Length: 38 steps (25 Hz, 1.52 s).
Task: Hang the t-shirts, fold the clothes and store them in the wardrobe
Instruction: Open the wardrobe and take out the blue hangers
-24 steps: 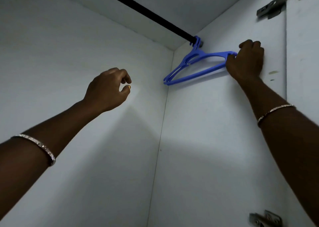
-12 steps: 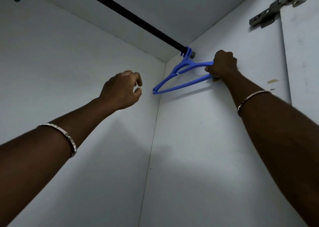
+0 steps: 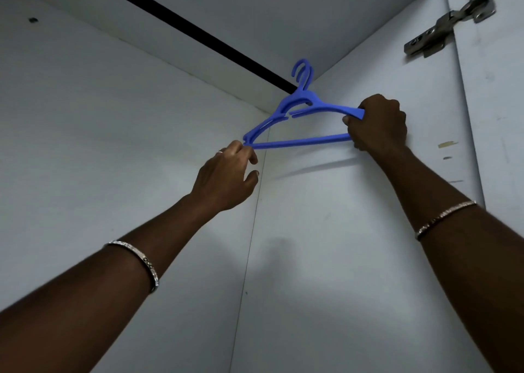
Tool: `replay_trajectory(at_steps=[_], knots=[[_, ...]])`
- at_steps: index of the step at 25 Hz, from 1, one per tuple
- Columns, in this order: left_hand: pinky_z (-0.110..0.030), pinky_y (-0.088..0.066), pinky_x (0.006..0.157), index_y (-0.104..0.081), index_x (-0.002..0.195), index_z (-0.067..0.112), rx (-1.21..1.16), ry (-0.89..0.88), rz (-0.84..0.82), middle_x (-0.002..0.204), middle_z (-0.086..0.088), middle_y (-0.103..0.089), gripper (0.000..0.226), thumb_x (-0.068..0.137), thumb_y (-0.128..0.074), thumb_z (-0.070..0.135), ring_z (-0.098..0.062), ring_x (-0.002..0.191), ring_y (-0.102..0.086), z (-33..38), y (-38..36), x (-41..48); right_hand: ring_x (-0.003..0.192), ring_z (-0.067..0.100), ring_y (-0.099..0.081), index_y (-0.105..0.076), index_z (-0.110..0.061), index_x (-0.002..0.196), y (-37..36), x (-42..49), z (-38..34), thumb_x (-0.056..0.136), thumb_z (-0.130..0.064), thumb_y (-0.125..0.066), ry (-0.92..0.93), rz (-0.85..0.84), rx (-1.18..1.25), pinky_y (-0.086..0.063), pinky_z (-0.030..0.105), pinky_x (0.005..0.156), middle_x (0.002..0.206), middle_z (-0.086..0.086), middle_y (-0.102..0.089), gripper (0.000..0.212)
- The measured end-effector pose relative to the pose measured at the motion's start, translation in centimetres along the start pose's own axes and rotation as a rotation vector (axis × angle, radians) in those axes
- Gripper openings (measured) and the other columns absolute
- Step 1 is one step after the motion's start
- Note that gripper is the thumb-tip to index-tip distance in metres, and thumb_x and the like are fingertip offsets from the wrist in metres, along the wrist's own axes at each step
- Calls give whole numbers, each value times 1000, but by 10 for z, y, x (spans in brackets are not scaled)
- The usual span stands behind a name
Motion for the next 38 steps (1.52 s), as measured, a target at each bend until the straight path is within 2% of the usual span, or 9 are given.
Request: replay_trajectory(at_steps=[4,9,12,16,22,28,32,35,38], knots=[[-44,-44,97,-49,135,14,-59,193,-35,134,-10,-55,45,98,-53,39,-32,119,-53,-8,-1,-7,56,25,-71,-71,-14,90,20,-39,0,88,-34,-75,23,-210,202,-61,34,64,75,9,-70,21],[-47,-33,106,-27,150,15,-80,396,-244,148,-8,-45,72,94,-58,50,-32,133,-44,-29,13,-56,51,20,-70,-73,-12,85,38,-113,-17,86,-27,-78,63,-523,366,-48,18,45,66,10,-69,16],[-44,-45,92,-46,132,16,-175,428,-253,119,-5,-63,48,94,-63,40,-31,109,-60,-47,27,-101,52,20,-70,-74,-12,89,31,-167,-22,88,-24,-76,79,-642,413,-47,17,45,63,8,-69,12],[-29,-51,71,-57,114,19,-523,551,-434,94,-1,-66,33,88,-73,32,-19,81,-66,-62,54,-159,53,22,-69,-74,-10,89,21,-231,-18,89,-25,-75,8,-775,515,-47,19,47,60,6,-69,15],[-19,-51,67,-62,105,20,-527,568,-473,90,8,-63,30,82,-79,28,-12,78,-62,-47,102,-223,59,24,-71,-73,-11,91,48,-313,-20,87,-27,-75,-135,-854,670,-51,23,52,66,6,-70,17],[-35,-59,77,-64,107,18,-458,564,-527,98,-1,-62,27,84,-77,17,-22,83,-64,2,164,-254,61,21,-70,-72,-15,92,117,-365,-18,86,-29,-74,-188,-854,715,-54,24,54,71,8,-71,16],[-35,-60,70,-68,100,8,-802,821,-629,94,-11,-62,15,88,-67,-1,-26,76,-65,52,213,-272,61,22,-69,-73,-15,91,175,-389,-12,87,-21,-76,-200,-846,725,-53,26,53,72,8,-71,8],[-39,-56,69,-63,98,0,-846,889,-782,85,-12,-60,7,91,-62,3,-25,70,-59,96,255,-296,60,23,-68,-73,-15,89,231,-410,-7,86,-20,-77,-209,-873,735,-52,25,53,70,9,-70,7],[-40,-52,63,-59,96,3,-965,1018,-843,90,-16,-66,4,94,-61,6,-29,77,-66,135,297,-323,60,25,-67,-73,-14,89,281,-429,-6,86,-19,-78,-236,-936,752,-52,27,53,72,10,-70,7]])
Point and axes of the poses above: each hand's wrist, its own x-axis towards the middle knuckle, its own y-axis out of the back of the hand, z = x × y, the point moved 2 cm from there along x, towards the middle knuckle
